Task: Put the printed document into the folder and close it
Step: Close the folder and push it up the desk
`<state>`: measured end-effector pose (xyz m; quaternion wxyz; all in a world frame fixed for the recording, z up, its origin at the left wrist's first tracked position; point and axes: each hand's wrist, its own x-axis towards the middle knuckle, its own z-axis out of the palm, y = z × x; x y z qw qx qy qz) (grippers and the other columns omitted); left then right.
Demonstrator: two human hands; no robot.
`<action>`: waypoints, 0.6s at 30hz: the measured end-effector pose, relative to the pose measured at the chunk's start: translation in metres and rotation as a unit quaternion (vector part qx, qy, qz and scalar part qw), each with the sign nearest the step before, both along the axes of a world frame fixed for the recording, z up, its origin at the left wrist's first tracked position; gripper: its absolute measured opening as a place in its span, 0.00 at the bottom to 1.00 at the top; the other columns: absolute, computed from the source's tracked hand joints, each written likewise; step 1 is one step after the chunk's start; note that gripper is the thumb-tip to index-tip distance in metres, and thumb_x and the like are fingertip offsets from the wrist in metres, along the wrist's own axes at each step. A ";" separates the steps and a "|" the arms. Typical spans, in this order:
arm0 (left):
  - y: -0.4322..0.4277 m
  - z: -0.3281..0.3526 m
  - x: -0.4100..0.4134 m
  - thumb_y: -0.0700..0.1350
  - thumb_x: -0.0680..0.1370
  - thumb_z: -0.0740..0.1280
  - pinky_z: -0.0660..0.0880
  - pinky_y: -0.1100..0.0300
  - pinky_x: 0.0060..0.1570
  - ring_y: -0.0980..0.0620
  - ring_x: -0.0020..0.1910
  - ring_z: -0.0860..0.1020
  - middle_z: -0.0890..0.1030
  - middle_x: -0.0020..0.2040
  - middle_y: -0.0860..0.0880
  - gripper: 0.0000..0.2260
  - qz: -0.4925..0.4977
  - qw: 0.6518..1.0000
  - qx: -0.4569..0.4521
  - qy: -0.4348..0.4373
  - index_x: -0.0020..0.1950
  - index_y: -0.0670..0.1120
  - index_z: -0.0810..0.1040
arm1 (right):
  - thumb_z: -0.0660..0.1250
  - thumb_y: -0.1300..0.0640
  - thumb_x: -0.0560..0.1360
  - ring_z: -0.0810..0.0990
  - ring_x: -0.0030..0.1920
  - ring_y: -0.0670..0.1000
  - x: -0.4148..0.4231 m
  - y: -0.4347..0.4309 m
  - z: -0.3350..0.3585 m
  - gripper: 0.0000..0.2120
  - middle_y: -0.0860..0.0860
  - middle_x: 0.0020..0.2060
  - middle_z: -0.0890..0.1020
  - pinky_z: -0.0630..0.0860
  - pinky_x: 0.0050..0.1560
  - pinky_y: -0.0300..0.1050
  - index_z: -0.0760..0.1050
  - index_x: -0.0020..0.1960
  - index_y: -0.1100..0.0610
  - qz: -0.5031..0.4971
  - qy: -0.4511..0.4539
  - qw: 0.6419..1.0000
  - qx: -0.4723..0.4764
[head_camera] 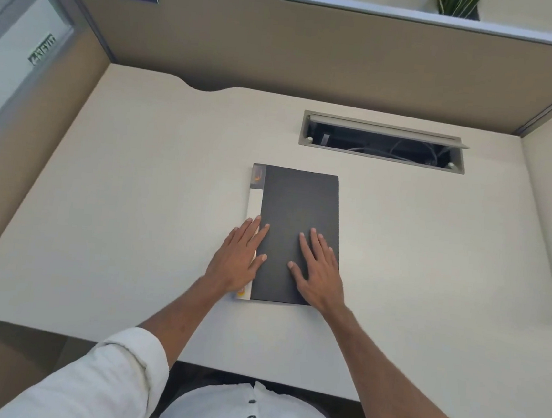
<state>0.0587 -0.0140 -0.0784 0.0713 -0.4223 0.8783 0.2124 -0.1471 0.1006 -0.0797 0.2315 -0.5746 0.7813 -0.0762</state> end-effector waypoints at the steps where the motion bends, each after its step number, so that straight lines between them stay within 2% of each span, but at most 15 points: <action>1: -0.002 -0.001 0.004 0.55 0.91 0.54 0.48 0.48 0.91 0.50 0.92 0.43 0.42 0.92 0.51 0.32 0.001 1.000 0.000 -0.004 0.92 0.51 0.45 | 0.55 0.39 0.89 0.42 0.90 0.51 0.003 -0.003 -0.001 0.35 0.48 0.90 0.43 0.45 0.90 0.53 0.46 0.90 0.47 0.002 0.000 1.000 0.008; 18: -0.098 -0.003 0.075 0.53 0.91 0.54 0.49 0.47 0.91 0.48 0.92 0.41 0.39 0.91 0.49 0.32 0.046 0.999 0.001 -0.022 0.91 0.49 0.43 | 0.56 0.39 0.88 0.42 0.91 0.53 0.067 -0.123 -0.001 0.36 0.49 0.90 0.42 0.45 0.90 0.55 0.45 0.90 0.46 0.053 -0.012 0.998 0.022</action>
